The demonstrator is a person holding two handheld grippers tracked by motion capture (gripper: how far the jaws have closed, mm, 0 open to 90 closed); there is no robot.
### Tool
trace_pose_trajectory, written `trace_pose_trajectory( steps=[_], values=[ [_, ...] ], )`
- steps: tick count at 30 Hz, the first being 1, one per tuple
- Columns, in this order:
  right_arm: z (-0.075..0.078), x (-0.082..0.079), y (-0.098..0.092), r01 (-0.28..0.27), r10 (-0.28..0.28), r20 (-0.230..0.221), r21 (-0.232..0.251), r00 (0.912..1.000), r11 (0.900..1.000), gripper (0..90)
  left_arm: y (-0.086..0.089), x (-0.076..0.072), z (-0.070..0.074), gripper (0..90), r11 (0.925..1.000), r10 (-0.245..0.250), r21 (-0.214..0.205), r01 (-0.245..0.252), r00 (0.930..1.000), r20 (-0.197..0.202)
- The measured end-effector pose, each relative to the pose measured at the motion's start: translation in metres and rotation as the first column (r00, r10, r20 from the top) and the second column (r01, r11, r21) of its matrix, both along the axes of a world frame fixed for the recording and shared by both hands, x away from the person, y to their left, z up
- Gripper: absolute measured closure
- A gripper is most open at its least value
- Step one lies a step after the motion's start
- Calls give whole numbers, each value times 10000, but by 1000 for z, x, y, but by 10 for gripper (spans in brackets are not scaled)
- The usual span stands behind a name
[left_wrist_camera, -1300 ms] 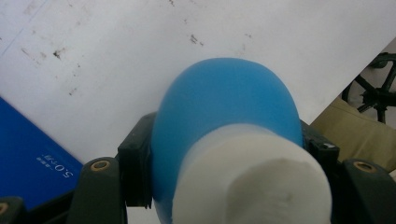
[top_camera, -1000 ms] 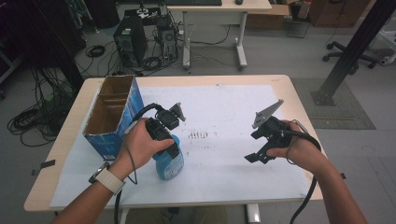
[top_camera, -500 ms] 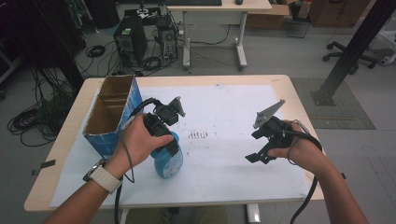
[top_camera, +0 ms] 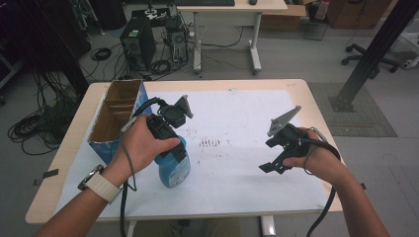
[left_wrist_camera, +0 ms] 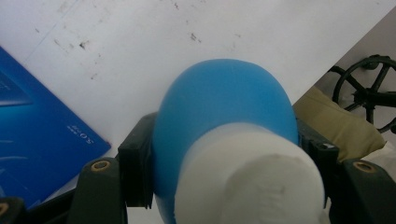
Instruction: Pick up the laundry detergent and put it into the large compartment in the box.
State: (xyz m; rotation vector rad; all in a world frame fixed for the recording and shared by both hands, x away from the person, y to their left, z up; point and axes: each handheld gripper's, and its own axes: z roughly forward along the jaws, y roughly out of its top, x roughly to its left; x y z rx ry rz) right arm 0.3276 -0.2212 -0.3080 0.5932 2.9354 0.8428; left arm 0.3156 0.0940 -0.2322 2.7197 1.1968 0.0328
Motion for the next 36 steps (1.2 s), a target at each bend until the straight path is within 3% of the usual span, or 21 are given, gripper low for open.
trace_pose_trajectory(
  steps=[28, 36],
  values=[
    [5, 1, 2, -127, 127, 132, 53, 9998, 9999, 118, 6, -4, 37, 372, 9972, 735, -120, -734, 9973, 69],
    [5, 1, 2, -142, 142, 148, 27, 9998, 9999, 118, 11, -1, 51, 372, 9923, 1237, -110, -1236, 9923, 71]
  ],
)
